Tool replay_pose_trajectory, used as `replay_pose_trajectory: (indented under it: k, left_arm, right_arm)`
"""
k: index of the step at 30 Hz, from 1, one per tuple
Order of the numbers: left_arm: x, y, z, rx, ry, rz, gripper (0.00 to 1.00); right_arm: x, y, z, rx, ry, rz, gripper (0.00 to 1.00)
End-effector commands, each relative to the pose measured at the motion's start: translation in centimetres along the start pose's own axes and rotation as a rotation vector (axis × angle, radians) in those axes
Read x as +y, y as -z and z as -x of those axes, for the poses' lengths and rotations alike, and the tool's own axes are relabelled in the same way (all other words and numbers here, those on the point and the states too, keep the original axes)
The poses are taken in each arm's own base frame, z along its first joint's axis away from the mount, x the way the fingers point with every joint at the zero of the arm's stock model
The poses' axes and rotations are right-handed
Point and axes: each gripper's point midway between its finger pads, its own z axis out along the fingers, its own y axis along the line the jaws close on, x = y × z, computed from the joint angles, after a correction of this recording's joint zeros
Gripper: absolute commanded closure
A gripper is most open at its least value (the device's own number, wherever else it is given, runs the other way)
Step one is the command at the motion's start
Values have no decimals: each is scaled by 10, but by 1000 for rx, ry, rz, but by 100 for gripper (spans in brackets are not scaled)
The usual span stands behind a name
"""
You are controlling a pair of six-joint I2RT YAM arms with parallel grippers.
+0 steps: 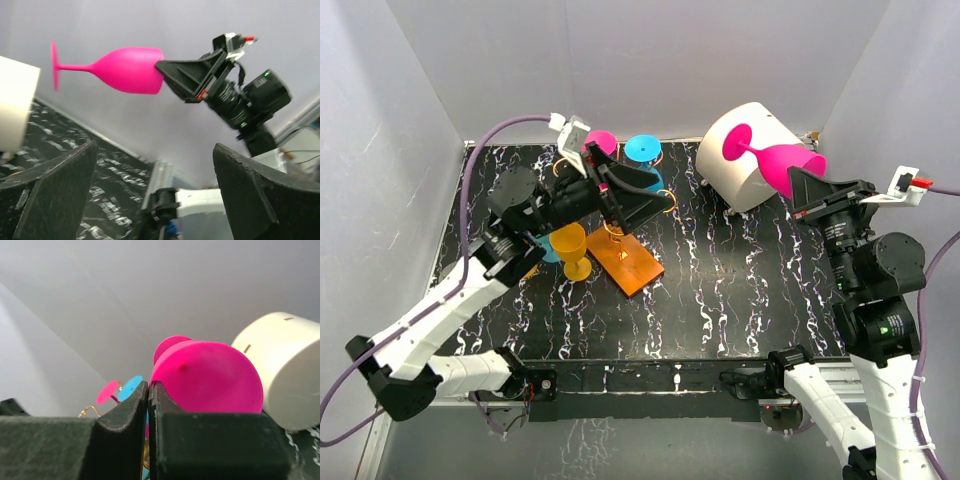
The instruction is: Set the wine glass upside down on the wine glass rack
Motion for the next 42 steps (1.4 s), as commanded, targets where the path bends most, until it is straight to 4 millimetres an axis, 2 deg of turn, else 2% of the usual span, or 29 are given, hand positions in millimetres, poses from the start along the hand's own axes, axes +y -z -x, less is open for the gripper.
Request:
replay_pose_trajectory:
  k: [1,6,11,17,28,29,32,42]
  left_arm:
    - [-40,-17,38,-106,229,-190,5]
    - [-41,-31,49,-169,321,-241,7]
    - [-21,-35,55,-244,388,-135,9]
    - [2,-46,53,-257,484,-15,18]
    - [-1,-66,63,-289,548,-46,30]
    - [6,-73,57,-276,564,-32,32]
    - [5,-78,55,-277,598,-58,36]
    - [10,-82,58,-306,641,-58,42]
  right_arm:
    - [38,1,35,-124,-80,155,100]
    - [43,2,38,-134,-113,182,100]
    - [49,6,43,-148,-127,208,100]
    - [57,4,42,-139,-143,249,100]
    - [79,9,34,-92,-178,379,100]
    - [80,10,33,-88,-182,387,100]
    - [84,11,29,-71,-200,414,100]
    - [94,11,23,-47,-253,490,100]
